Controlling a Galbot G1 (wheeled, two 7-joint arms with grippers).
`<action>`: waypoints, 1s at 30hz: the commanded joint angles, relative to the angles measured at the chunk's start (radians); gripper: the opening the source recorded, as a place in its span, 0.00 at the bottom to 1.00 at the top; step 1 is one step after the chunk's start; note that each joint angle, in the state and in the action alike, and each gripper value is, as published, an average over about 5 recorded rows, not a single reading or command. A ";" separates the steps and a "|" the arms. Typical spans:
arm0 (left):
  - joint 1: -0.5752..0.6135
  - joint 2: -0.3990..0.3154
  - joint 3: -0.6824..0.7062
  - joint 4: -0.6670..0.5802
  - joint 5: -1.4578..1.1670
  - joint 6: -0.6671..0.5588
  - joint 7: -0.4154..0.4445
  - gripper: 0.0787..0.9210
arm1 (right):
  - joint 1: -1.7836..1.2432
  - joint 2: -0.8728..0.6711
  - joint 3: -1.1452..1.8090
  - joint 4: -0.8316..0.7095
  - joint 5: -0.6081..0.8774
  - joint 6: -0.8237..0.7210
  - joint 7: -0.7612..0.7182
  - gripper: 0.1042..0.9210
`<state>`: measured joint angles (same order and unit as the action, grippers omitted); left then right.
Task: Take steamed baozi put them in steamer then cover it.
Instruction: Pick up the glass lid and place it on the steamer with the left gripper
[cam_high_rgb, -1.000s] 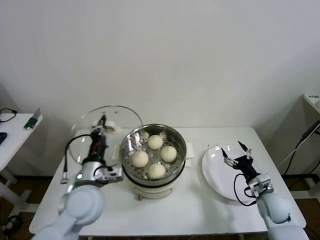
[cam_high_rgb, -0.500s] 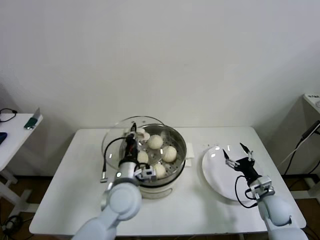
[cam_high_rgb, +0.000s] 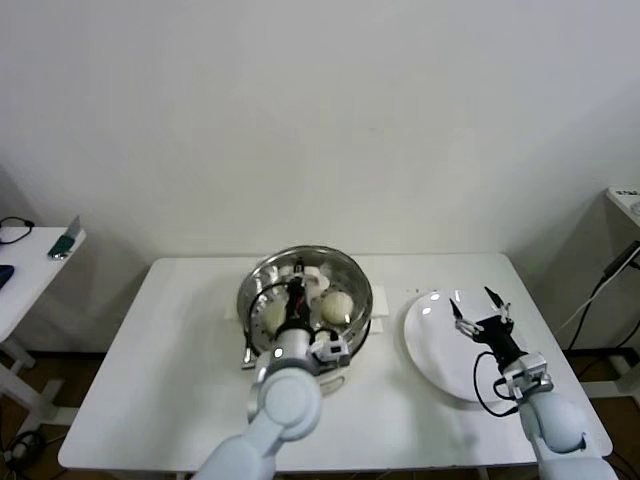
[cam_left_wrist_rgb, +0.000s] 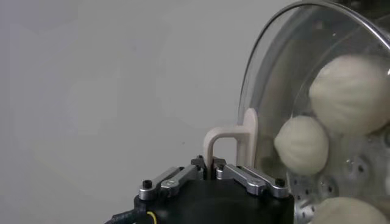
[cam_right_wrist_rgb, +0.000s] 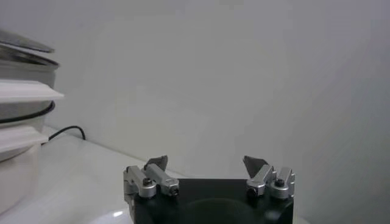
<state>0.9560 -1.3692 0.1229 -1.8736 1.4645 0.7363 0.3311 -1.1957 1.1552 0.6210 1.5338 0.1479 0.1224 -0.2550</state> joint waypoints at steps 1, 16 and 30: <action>0.014 -0.063 0.018 0.042 0.021 0.049 -0.020 0.08 | 0.001 0.002 0.005 -0.005 -0.002 0.002 -0.003 0.88; 0.020 -0.061 -0.001 0.054 0.124 -0.016 -0.028 0.08 | 0.000 0.011 0.017 -0.012 -0.002 0.007 -0.019 0.88; 0.027 -0.067 0.001 0.078 0.118 -0.026 -0.052 0.08 | -0.002 0.018 0.027 -0.012 -0.002 0.010 -0.032 0.88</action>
<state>0.9797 -1.4290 0.1289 -1.8033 1.5640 0.7357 0.2918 -1.1970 1.1712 0.6457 1.5204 0.1458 0.1311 -0.2844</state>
